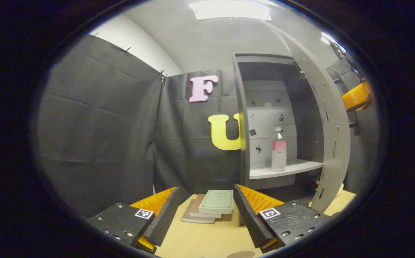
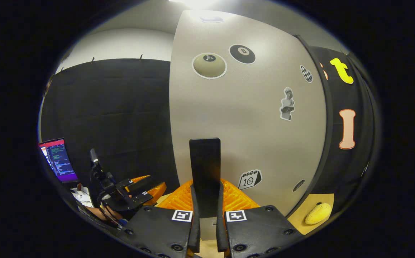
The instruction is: Open the cabinet door with the right hand, grasp the bottle in the cabinet with the left hand and place it on the coaster, then close the cabinet door with the right hand.
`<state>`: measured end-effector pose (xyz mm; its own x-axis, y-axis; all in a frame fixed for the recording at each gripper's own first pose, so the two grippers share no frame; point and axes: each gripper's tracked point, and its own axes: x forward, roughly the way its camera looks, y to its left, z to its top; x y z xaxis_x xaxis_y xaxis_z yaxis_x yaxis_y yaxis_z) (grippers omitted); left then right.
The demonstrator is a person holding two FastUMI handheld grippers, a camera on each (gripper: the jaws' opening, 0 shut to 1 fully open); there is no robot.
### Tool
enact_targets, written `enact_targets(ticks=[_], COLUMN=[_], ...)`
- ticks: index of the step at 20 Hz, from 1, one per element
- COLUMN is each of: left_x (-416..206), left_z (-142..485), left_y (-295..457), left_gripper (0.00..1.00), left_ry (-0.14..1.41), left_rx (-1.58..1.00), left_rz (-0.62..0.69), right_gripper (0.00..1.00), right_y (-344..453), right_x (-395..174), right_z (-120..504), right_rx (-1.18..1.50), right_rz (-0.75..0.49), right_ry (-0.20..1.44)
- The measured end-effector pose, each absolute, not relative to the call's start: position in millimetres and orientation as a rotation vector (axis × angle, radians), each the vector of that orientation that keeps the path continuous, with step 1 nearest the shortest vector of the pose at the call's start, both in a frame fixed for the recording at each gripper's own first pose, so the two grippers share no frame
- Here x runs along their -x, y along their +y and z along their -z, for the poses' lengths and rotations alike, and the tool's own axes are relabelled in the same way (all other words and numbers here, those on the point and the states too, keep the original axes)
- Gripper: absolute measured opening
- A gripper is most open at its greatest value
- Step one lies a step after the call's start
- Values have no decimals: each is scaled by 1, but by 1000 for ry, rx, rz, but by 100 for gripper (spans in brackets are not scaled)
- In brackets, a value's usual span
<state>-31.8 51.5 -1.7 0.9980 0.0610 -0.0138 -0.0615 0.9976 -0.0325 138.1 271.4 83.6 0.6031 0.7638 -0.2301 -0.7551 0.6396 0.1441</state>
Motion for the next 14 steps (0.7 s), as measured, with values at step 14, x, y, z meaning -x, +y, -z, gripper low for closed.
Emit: enact_targets(ticks=[14], left_x=[19], left_z=[-11], left_y=[-76], left_gripper=[89], left_ry=[6], left_rx=[61], left_rz=[81], right_gripper=[20], right_y=[236], right_x=[-134], right_z=[-86], right_rx=[-64], right_rz=[-826], right_ry=[264])
